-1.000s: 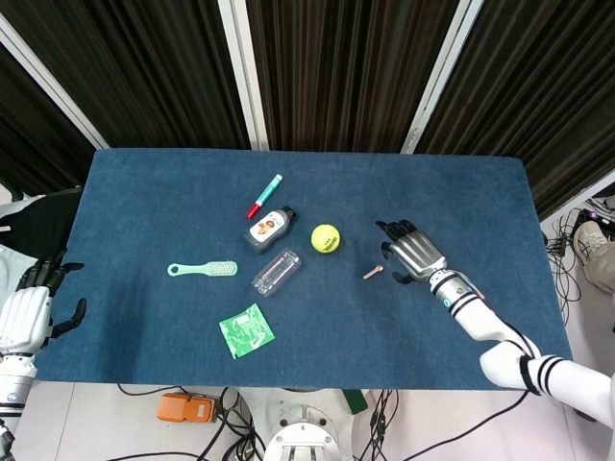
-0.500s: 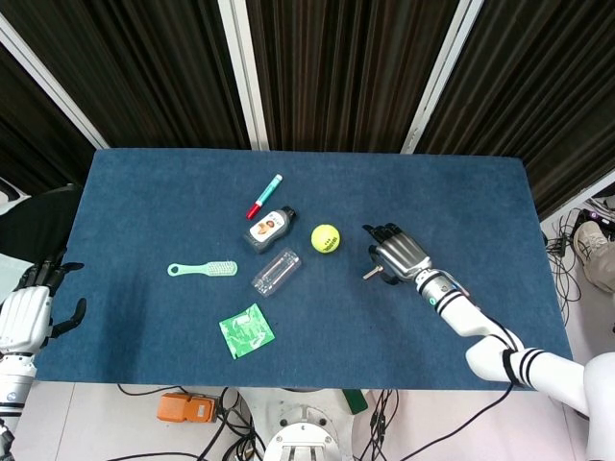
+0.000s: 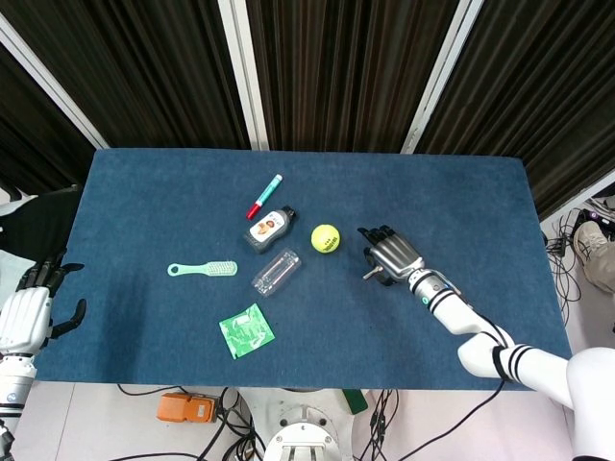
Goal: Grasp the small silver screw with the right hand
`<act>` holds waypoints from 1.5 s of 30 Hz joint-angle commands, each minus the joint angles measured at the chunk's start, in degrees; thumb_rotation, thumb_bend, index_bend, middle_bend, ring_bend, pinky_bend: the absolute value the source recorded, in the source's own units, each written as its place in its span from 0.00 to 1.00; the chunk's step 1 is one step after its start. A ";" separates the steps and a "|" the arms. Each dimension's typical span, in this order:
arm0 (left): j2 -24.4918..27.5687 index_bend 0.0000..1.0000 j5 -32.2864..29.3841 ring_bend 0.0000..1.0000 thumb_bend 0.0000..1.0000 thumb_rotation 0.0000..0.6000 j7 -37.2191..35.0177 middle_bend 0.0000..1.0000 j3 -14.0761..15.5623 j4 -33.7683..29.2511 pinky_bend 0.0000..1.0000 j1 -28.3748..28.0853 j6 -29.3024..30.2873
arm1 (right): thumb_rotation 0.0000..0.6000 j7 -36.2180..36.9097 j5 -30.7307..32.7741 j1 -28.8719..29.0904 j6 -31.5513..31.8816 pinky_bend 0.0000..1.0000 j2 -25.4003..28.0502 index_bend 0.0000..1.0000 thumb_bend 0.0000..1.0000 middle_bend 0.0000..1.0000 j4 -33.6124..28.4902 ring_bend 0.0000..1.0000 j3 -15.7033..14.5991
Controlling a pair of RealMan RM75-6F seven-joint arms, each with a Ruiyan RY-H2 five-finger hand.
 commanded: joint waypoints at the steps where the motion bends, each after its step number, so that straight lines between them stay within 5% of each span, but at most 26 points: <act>1: -0.01 0.23 0.06 0.05 0.45 1.00 -0.01 0.05 0.00 0.03 0.12 -0.01 0.02 | 1.00 -0.03 0.10 0.21 -0.19 0.18 -0.27 0.56 0.48 0.09 0.26 0.18 -0.17; 28: 0.32 0.23 -0.45 0.05 0.45 1.00 -0.04 0.05 -0.08 -0.31 0.12 0.09 -0.21 | 1.00 -0.39 1.03 0.98 -0.26 0.19 -1.29 0.62 0.55 0.09 1.79 0.19 -1.21; 45: 0.71 0.23 -0.93 0.05 0.45 1.00 -0.41 0.05 -0.24 -0.74 0.12 0.09 -0.54 | 1.00 1.24 0.68 0.94 1.83 0.21 0.11 0.72 0.74 0.09 -0.38 0.21 -0.59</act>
